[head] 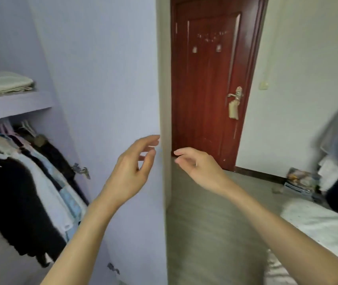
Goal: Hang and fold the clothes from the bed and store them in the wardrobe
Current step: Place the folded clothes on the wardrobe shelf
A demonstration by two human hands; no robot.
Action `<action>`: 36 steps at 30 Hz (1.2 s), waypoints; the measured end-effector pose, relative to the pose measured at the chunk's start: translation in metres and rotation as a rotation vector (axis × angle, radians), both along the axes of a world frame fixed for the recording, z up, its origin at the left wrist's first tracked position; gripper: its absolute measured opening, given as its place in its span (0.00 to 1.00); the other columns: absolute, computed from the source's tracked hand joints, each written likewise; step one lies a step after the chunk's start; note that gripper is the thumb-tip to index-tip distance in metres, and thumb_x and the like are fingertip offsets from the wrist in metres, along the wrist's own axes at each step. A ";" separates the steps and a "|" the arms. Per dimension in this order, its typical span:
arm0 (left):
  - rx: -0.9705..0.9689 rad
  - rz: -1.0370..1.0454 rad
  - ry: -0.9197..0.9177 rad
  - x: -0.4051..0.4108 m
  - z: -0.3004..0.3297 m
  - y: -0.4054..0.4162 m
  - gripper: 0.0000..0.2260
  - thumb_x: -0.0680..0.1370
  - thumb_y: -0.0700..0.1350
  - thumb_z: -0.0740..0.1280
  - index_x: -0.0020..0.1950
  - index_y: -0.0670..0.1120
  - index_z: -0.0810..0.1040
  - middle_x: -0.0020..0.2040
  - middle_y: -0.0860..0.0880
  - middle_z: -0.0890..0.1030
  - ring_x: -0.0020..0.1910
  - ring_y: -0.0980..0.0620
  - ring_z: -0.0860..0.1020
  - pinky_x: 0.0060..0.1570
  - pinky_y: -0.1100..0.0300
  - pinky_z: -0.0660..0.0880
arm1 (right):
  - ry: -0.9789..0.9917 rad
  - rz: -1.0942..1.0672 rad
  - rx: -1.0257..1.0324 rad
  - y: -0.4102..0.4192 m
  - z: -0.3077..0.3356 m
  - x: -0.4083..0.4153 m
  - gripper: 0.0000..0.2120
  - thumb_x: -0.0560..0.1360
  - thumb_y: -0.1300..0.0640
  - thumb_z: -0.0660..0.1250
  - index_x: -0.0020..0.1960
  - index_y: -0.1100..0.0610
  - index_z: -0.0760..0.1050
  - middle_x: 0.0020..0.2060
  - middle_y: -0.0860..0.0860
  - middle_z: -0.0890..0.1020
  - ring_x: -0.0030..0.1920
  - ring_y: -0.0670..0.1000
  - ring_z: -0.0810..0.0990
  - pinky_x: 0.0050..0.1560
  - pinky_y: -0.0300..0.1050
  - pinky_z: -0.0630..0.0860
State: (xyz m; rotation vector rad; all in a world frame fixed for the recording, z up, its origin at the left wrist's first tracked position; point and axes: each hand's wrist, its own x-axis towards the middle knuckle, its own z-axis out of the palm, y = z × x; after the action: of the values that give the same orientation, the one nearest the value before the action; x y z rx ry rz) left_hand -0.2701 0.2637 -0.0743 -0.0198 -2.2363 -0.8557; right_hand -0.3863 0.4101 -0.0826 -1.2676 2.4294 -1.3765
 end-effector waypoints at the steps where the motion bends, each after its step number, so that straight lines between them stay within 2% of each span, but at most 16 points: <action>1: 0.022 -0.066 -0.011 -0.023 -0.006 0.032 0.15 0.81 0.42 0.58 0.62 0.60 0.70 0.58 0.59 0.77 0.57 0.63 0.75 0.53 0.74 0.69 | -0.016 -0.075 0.029 0.041 -0.004 -0.015 0.14 0.79 0.53 0.61 0.63 0.51 0.74 0.57 0.47 0.81 0.57 0.45 0.77 0.48 0.22 0.67; 3: 0.036 -0.176 -0.014 -0.067 -0.013 0.086 0.14 0.81 0.42 0.59 0.63 0.59 0.71 0.58 0.60 0.77 0.56 0.66 0.74 0.52 0.76 0.68 | -0.037 -0.208 0.041 0.112 -0.009 -0.044 0.13 0.79 0.54 0.61 0.63 0.51 0.74 0.56 0.48 0.81 0.57 0.46 0.77 0.47 0.23 0.67; 7: 0.058 -0.353 -0.063 -0.142 -0.034 0.180 0.15 0.80 0.38 0.61 0.64 0.51 0.73 0.58 0.54 0.77 0.54 0.66 0.75 0.54 0.77 0.66 | -0.057 -0.418 0.094 0.233 -0.023 -0.083 0.13 0.79 0.55 0.61 0.62 0.54 0.75 0.55 0.52 0.81 0.54 0.50 0.79 0.55 0.35 0.70; 10: 0.058 -0.525 -0.107 -0.200 -0.044 0.263 0.15 0.79 0.36 0.61 0.62 0.51 0.73 0.57 0.52 0.77 0.52 0.68 0.74 0.50 0.78 0.67 | -0.071 -0.591 0.151 0.329 -0.033 -0.097 0.13 0.79 0.55 0.61 0.63 0.54 0.74 0.54 0.52 0.81 0.51 0.51 0.80 0.54 0.39 0.72; 12: 0.029 -0.602 -0.124 -0.226 -0.047 0.300 0.15 0.79 0.36 0.62 0.62 0.52 0.73 0.57 0.54 0.77 0.51 0.69 0.74 0.50 0.79 0.68 | -0.093 -0.657 0.172 0.369 -0.038 -0.103 0.14 0.80 0.55 0.61 0.64 0.54 0.73 0.54 0.52 0.81 0.51 0.50 0.79 0.52 0.41 0.74; 14: 0.024 -0.726 -0.158 -0.261 -0.056 0.360 0.14 0.79 0.37 0.61 0.61 0.53 0.73 0.57 0.57 0.76 0.51 0.70 0.74 0.50 0.79 0.67 | -0.116 -0.782 0.174 0.427 -0.047 -0.110 0.15 0.80 0.54 0.60 0.65 0.54 0.73 0.55 0.51 0.81 0.51 0.48 0.78 0.50 0.38 0.72; 17: 0.010 -0.871 -0.260 -0.296 -0.068 0.420 0.15 0.80 0.40 0.61 0.58 0.60 0.71 0.55 0.64 0.74 0.53 0.73 0.73 0.50 0.81 0.67 | -0.162 -0.912 0.158 0.483 -0.061 -0.115 0.15 0.80 0.54 0.60 0.65 0.54 0.72 0.55 0.50 0.80 0.50 0.46 0.77 0.51 0.37 0.72; 20: -0.051 -1.027 -0.392 -0.335 -0.089 0.483 0.13 0.80 0.43 0.60 0.60 0.60 0.71 0.56 0.67 0.73 0.55 0.74 0.71 0.49 0.82 0.66 | -0.226 -1.040 0.143 0.537 -0.079 -0.120 0.14 0.80 0.54 0.60 0.65 0.54 0.73 0.54 0.51 0.81 0.50 0.47 0.77 0.50 0.37 0.72; 25: -0.112 -1.230 -0.526 -0.406 -0.131 0.596 0.12 0.81 0.43 0.59 0.61 0.57 0.72 0.56 0.63 0.75 0.54 0.73 0.72 0.49 0.81 0.66 | -0.301 -1.280 0.141 0.627 -0.116 -0.147 0.14 0.80 0.55 0.60 0.64 0.54 0.73 0.53 0.52 0.81 0.50 0.48 0.77 0.50 0.39 0.73; 28: -0.200 -1.327 -0.598 -0.450 -0.164 0.661 0.12 0.81 0.43 0.59 0.63 0.54 0.73 0.58 0.58 0.77 0.55 0.68 0.73 0.50 0.78 0.67 | -0.384 -1.417 0.122 0.677 -0.143 -0.171 0.14 0.79 0.56 0.60 0.64 0.56 0.73 0.53 0.54 0.81 0.51 0.51 0.79 0.52 0.42 0.75; 32: -0.302 -1.418 -0.743 -0.489 -0.219 0.733 0.13 0.82 0.45 0.57 0.65 0.51 0.73 0.61 0.55 0.76 0.60 0.58 0.74 0.59 0.63 0.70 | -0.511 -1.542 0.159 0.733 -0.188 -0.195 0.14 0.80 0.58 0.59 0.65 0.58 0.72 0.54 0.57 0.81 0.54 0.55 0.80 0.57 0.48 0.75; 36: -0.444 -1.512 -0.901 -0.502 -0.300 0.788 0.14 0.82 0.45 0.57 0.66 0.48 0.72 0.63 0.53 0.76 0.60 0.59 0.73 0.59 0.68 0.67 | -0.673 -1.623 0.297 0.784 -0.253 -0.201 0.14 0.80 0.59 0.58 0.64 0.59 0.73 0.55 0.58 0.81 0.54 0.57 0.80 0.57 0.52 0.76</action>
State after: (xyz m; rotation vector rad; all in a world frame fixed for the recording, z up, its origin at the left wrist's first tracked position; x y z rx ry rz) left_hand -0.7719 1.0519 -0.3746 -2.0935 -2.9938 -1.1353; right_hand -0.5876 1.1941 -0.3360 1.3816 2.6444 -1.0337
